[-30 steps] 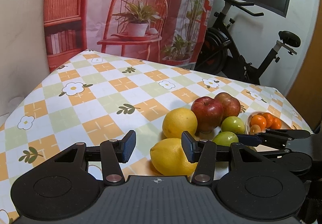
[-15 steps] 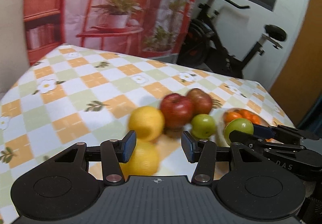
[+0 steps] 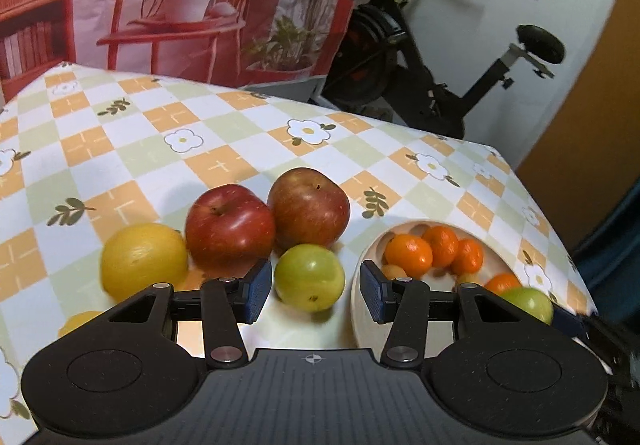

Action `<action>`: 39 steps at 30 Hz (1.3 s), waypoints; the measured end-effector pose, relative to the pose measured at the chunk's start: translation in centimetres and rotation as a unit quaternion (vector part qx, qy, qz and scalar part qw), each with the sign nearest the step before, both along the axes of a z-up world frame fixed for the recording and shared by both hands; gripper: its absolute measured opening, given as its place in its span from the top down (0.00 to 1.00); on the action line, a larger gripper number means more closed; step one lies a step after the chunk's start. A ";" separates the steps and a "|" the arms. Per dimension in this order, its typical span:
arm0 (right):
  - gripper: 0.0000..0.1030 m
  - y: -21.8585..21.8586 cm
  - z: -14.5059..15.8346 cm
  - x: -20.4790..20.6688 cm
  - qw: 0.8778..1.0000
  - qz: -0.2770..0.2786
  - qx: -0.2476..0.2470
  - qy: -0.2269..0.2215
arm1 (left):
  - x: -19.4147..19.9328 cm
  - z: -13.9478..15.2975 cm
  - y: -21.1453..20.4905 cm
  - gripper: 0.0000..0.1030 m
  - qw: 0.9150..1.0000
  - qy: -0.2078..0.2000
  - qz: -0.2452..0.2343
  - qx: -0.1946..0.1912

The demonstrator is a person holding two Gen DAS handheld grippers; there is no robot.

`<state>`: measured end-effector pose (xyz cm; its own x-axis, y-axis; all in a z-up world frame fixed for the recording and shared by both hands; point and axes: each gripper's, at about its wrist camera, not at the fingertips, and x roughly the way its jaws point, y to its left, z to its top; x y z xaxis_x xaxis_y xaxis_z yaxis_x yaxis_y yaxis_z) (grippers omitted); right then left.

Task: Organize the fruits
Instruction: 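Grasp another green jujube with the left tool while the right tool holds its jujube, then carry both held green jujubes over the beige plate with both tools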

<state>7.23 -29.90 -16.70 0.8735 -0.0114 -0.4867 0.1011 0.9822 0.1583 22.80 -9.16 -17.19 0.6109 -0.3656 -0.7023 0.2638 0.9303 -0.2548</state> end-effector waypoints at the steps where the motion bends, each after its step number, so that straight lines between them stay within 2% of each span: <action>1: 0.60 -0.3 -0.1 -0.1 1.000 -0.002 0.004 -0.001 | 0.3 -0.1 -0.2 0.50 1.000 0.005 0.006 0.004; 7: 0.60 -1.2 -0.6 -0.2 1.000 -0.003 0.009 -0.003 | 1.1 -0.8 -0.7 0.50 0.999 0.029 0.028 0.006; 24: 0.60 -1.0 -2.0 0.1 1.000 -0.001 0.006 0.017 | 1.3 -1.1 -1.1 0.50 0.999 0.024 0.033 0.007; 31: 0.60 -1.0 -2.1 0.3 1.000 0.002 0.006 0.018 | 1.5 -1.2 -0.2 0.50 0.998 0.035 0.050 -0.026; 36: 0.60 -0.9 -2.2 0.4 1.000 0.004 0.006 0.019 | 1.4 -1.5 -0.6 0.50 0.998 0.031 0.052 -0.007; 39: 0.60 -0.9 -2.1 0.4 1.000 0.004 0.006 0.020 | 1.8 -2.2 -0.3 0.48 0.997 0.049 0.057 -0.014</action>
<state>7.67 -30.78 -18.84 0.8534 0.0015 -0.5213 0.0997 0.9811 0.1660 24.62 -9.45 -19.43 0.5790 -0.3179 -0.7508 0.1295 0.9450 -0.3003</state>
